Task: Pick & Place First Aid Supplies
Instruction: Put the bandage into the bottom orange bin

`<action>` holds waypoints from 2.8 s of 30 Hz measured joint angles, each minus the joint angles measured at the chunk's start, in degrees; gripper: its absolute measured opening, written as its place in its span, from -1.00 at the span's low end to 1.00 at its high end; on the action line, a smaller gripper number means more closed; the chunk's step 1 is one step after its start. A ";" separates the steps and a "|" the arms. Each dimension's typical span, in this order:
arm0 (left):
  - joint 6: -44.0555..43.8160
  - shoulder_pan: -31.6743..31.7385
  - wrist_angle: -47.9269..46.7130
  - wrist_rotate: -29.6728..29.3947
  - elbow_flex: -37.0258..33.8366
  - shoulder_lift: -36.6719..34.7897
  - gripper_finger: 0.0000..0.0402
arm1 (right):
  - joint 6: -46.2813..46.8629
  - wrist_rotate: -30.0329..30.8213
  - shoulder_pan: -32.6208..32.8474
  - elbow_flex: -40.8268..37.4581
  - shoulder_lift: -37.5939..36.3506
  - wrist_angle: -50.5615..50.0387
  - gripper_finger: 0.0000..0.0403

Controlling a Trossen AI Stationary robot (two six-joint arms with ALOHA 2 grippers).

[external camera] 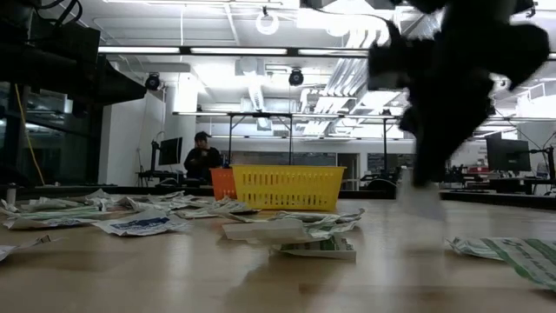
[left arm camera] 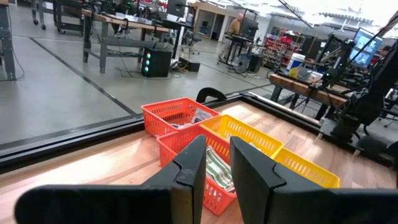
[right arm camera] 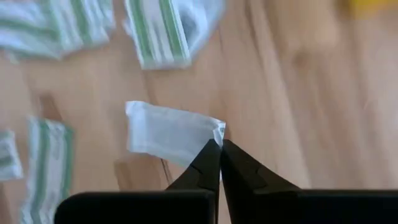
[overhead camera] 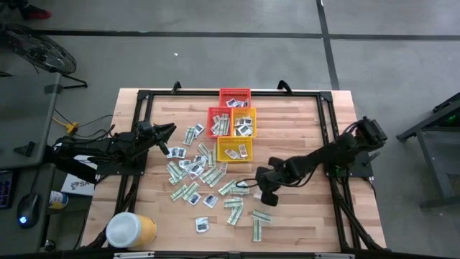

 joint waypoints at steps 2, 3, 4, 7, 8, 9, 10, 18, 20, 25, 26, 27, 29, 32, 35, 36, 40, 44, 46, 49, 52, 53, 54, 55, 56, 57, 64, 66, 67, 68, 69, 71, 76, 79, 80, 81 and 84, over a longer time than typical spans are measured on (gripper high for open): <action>0.00 0.01 0.00 0.00 0.00 -0.01 -0.64 | -3.74 2.48 -1.04 1.71 -1.21 -1.80 -0.99; 0.00 0.02 0.00 0.00 0.00 0.00 -0.64 | -6.09 3.99 -1.68 2.84 -1.80 -2.58 -1.00; 0.00 0.01 0.00 0.00 0.00 0.00 -0.64 | -8.43 5.53 -2.44 4.28 -2.31 -3.05 -1.00; 0.00 0.00 0.00 -0.02 0.00 0.00 -0.64 | -16.14 11.63 -4.59 8.88 -3.18 -5.42 -1.00; 0.00 0.00 0.00 -0.02 0.00 0.00 -0.64 | -18.82 13.73 -5.28 10.53 -3.19 -6.13 -1.00; 0.00 0.01 0.00 -0.02 0.00 0.00 -0.64 | -21.67 15.66 -5.97 11.91 -3.19 -6.39 -1.00; 0.00 0.02 0.00 -0.02 0.00 -0.02 -0.64 | -24.66 17.56 -6.84 13.23 -3.19 -6.54 -1.00; 0.00 0.00 0.00 -0.06 0.00 0.00 -0.64 | -47.67 31.21 -14.80 18.85 0.14 -0.16 -1.00; 0.00 0.02 0.00 -0.04 0.00 -0.01 -0.64 | -51.96 32.98 -16.73 19.89 2.38 3.19 -1.00; 0.00 0.00 0.00 -0.05 0.00 0.00 -0.64 | -60.62 37.56 -20.97 23.32 9.53 11.49 -1.00; 0.00 0.00 0.00 -0.04 0.00 -0.02 -0.64 | -62.20 38.15 -21.74 24.26 11.20 12.37 -1.00; 0.00 0.02 0.00 -0.04 0.00 -0.01 -0.64 | -63.82 38.65 -22.50 25.44 12.89 12.96 -1.00; 0.00 0.02 0.00 -0.04 0.00 -0.02 -0.64 | -66.51 39.81 -23.80 27.88 16.43 14.34 -1.00; 0.00 0.02 0.00 -0.06 0.00 -0.01 -0.64 | -70.27 41.96 -25.40 31.48 21.15 16.77 -1.00; 0.00 0.02 0.00 -0.07 0.00 -0.02 -0.64 | -72.55 41.91 -26.76 34.20 24.77 16.59 -1.00; 0.00 0.02 0.00 -0.06 0.00 0.00 -0.64 | -73.45 41.89 -27.06 34.70 25.55 16.47 -1.00; 0.00 0.01 0.00 -0.07 0.00 0.00 -0.64 | -74.95 41.18 -27.82 35.65 26.42 15.97 -0.98; 0.00 0.00 0.00 -0.04 0.00 -0.02 -0.64 | -74.26 36.39 -28.04 35.63 26.34 13.54 -0.89; 0.00 0.02 0.00 -0.06 0.00 0.00 -0.64 | -73.46 34.70 -28.19 35.63 26.34 12.27 -0.81; 0.00 0.02 0.00 -0.07 0.00 0.00 -0.64 | -72.17 32.73 -28.36 35.62 26.34 10.18 -0.67; 0.00 0.01 0.00 -0.07 0.00 -0.02 -0.64 | -70.63 32.38 -28.39 35.61 26.34 10.37 -0.53; 0.00 0.02 0.00 -0.07 0.00 -0.02 -0.64 | -70.41 32.36 -28.41 35.63 26.34 10.56 -0.49; 0.00 0.02 0.00 -0.07 0.00 -0.02 -0.64 | -70.36 32.27 -28.39 35.61 26.34 10.60 -0.45; 0.00 0.00 0.00 -0.07 0.00 -0.01 -0.64 | -70.37 32.23 -28.30 35.63 26.34 10.64 -0.41; 0.00 0.00 0.00 -0.07 0.00 -0.01 -0.64 | -70.37 32.23 -28.16 35.61 26.34 10.91 -0.38; 0.00 0.01 0.00 -0.07 0.00 -0.02 -0.64 | -70.28 32.23 -28.07 35.61 26.34 11.36 -0.36; 0.00 0.02 0.00 -0.07 0.00 -0.02 -0.64 | -70.25 32.12 -28.17 36.06 26.34 13.21 -0.23; 0.00 0.02 0.00 -0.07 0.00 -0.01 -0.64 | -70.21 32.79 -28.21 36.85 26.34 13.09 -0.21; 0.00 0.02 0.00 -0.09 0.00 -0.01 -0.64 | -70.20 33.23 -28.21 37.40 26.34 13.12 -0.20; 0.00 0.00 0.00 -0.09 0.00 -0.01 -0.64 | -69.92 33.75 -28.15 37.89 26.06 13.18 -0.18; 0.00 0.02 0.00 -0.09 0.00 0.00 -0.64 | -69.24 34.03 -27.98 38.26 25.78 13.00 -0.18; 0.00 0.02 0.00 -0.09 0.00 0.00 -0.64 | -67.70 34.10 -27.53 39.06 24.78 12.87 -0.16; 0.00 0.00 0.00 -0.11 0.00 0.00 -0.64 | -60.79 29.12 -26.16 39.26 21.42 8.05 -0.17; 0.00 0.02 0.00 -0.17 0.00 0.00 -0.64 | -55.30 23.50 -25.32 39.21 19.94 3.64 -0.20; 0.00 0.00 0.00 -0.13 0.00 0.00 -0.64 | -53.90 21.47 -25.01 39.21 19.38 2.46 -0.21; 0.00 0.02 0.00 -0.13 0.00 0.00 -0.64 | -52.61 19.13 -24.77 39.21 18.65 1.22 -0.22; 0.00 0.02 0.00 -0.11 0.00 0.00 -0.64 | -48.89 11.92 -24.15 39.24 17.34 -2.85 -0.25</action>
